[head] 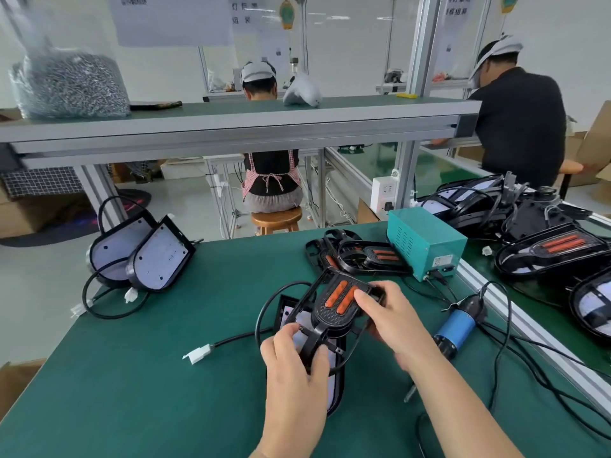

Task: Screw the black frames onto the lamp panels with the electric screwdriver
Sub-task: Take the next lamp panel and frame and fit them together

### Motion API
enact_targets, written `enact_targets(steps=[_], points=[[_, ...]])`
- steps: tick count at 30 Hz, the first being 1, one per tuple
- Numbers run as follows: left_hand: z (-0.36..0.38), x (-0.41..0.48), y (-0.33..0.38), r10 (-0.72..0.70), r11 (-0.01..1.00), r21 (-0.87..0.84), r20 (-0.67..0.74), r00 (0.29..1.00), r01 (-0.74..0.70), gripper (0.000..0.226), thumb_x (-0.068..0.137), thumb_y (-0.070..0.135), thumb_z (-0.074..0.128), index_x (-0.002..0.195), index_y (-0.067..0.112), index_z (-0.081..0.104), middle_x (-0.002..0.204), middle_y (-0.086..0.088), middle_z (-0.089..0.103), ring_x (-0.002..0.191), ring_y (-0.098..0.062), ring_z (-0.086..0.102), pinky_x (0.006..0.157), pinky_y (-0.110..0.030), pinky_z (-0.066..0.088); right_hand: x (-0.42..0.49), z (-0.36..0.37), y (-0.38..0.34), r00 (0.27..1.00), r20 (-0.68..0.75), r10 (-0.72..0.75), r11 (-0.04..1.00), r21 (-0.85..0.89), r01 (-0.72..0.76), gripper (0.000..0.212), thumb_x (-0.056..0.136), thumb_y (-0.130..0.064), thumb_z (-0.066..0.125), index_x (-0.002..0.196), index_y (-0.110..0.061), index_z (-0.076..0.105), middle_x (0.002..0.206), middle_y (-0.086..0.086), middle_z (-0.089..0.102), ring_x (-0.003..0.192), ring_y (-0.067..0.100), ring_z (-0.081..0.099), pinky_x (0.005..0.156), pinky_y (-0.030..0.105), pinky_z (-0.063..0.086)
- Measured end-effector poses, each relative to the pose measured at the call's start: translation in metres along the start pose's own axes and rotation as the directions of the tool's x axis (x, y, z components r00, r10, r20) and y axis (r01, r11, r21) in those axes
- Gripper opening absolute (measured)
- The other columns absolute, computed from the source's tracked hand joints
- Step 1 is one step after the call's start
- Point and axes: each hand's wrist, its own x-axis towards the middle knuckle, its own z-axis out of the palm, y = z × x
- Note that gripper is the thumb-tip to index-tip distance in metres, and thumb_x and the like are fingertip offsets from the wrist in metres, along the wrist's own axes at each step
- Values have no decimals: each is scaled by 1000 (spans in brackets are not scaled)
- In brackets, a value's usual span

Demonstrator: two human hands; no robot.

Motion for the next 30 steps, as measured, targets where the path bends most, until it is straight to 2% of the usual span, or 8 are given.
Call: enact_targets(steps=[3, 6, 11, 16, 19, 24, 26, 30], points=[[-15, 4, -11, 225, 945, 252, -34, 974, -209, 19, 99, 26, 56, 115, 31, 65, 115, 11, 48, 105, -13, 42, 96, -28, 40, 0, -5, 5, 998, 49, -34, 999, 22, 33, 13, 101, -39, 59, 113, -38, 55, 114, 3, 65, 106, 26, 61, 86, 38, 50], [-29, 17, -18, 286, 904, 364, -119, 951, -226, 19, 98, 16, 60, 108, 20, 75, 116, 7, 58, 109, -19, 45, 97, -36, 38, 0, -5, 8, 994, 81, -69, 997, 30, 67, 10, 102, -38, 58, 107, -46, 59, 109, -1, 67, 105, 26, 61, 86, 36, 48], [-44, 41, -21, 135, 939, 327, -62, 989, -108, 32, 102, 23, 52, 130, 16, 65, 140, 2, 56, 134, -18, 40, 112, -30, 29, -4, 18, 8, 981, 161, -111, 992, 75, 100, 14, 102, -33, 59, 102, -46, 64, 95, -9, 72, 98, 22, 66, 87, 36, 52], [-49, 53, -24, -9, 930, 367, 51, 999, -10, 48, 103, 38, 47, 145, 17, 47, 144, 1, 52, 133, -20, 47, 108, -32, 37, -3, 40, 11, 973, 92, -212, 964, -145, 224, 13, 102, -27, 59, 103, -39, 65, 95, -13, 70, 87, 2, 63, 77, 18, 47], [-48, 57, -31, -93, 898, 439, 104, 990, 38, 46, 101, 44, 48, 140, 19, 51, 134, 1, 59, 122, -24, 55, 99, -34, 42, 3, 43, 15, 966, 43, -256, 887, -387, 252, 22, 103, -29, 56, 122, -32, 66, 108, -8, 59, 94, 7, 53, 75, 16, 35], [-43, 52, -37, -153, 951, 292, 144, 978, 105, 23, 103, 41, 46, 89, 24, 53, 78, 3, 65, 74, -10, 58, 68, -24, 46, 1, 54, 24, 950, 37, -310, 812, -509, 285, 30, 105, -26, 53, 132, -23, 67, 111, -4, 47, 93, 13, 53, 84, 22, 38], [-41, 48, -35, -187, 969, 192, 147, 971, 157, 20, 101, 44, 48, 97, 27, 57, 83, 8, 67, 79, -5, 60, 65, -19, 42, -3, 57, 28, 946, 37, -322, 728, -629, 273, 31, 106, -33, 48, 132, -30, 65, 112, -3, 47, 89, 22, 62, 78, 31, 45], [-37, 40, -35, -231, 973, 77, 212, 949, 220, 32, 82, 45, 75, 107, 37, 56, 97, 19, 71, 94, -1, 65, 82, -25, 51, -8, 60, 31, 947, 52, -318, 600, -762, 244, 35, 108, -40, 38, 137, -40, 57, 113, -1, 48, 88, 29, 66, 73, 38, 48]])
